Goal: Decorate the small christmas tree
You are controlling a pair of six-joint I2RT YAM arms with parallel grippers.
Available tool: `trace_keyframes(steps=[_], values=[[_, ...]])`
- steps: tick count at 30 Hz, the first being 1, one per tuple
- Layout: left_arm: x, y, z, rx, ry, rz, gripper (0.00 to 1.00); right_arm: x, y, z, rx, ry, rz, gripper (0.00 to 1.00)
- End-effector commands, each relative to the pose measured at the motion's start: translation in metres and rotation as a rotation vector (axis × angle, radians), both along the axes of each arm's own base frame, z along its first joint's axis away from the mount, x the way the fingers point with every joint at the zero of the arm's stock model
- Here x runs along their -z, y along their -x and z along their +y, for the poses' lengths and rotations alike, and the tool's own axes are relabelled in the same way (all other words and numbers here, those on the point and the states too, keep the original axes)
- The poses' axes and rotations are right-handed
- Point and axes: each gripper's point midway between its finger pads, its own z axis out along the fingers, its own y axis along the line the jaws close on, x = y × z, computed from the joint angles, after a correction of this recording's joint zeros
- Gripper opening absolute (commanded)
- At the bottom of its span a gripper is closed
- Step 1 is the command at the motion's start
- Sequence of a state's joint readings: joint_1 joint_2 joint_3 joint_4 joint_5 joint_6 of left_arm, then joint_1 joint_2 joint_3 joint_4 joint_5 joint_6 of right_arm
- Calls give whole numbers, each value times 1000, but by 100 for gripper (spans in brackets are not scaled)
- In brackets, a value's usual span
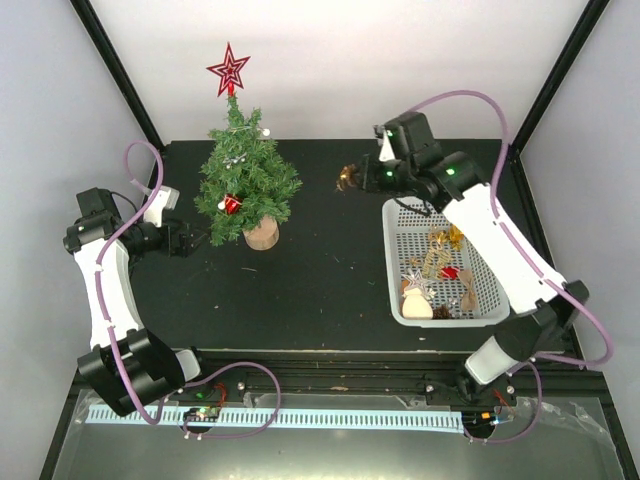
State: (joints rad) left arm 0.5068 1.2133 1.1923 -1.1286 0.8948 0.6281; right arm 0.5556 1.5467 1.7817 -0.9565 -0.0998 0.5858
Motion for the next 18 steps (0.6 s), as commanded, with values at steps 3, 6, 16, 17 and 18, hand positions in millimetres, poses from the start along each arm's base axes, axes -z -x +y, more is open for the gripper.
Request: trace_keyframes(steps=[3,6,16,17,18], values=[[-13,-1,1,-1,-12,-22,99,1,-19,65,-114,-86,14,34],[-13,0,1,-3,-13,-21,99,2,-29,90,-152,-94,22,34],[-19,1,1,-3,-25,-29,99,27,-49,145,-230,-116,69,35],[-19,1,1,-3,-26,-28,99,30,-48,149,-239,-116,74,35],[-19,1,2,-3,-29,-28,99,33,-48,152,-245,-115,81,35]])
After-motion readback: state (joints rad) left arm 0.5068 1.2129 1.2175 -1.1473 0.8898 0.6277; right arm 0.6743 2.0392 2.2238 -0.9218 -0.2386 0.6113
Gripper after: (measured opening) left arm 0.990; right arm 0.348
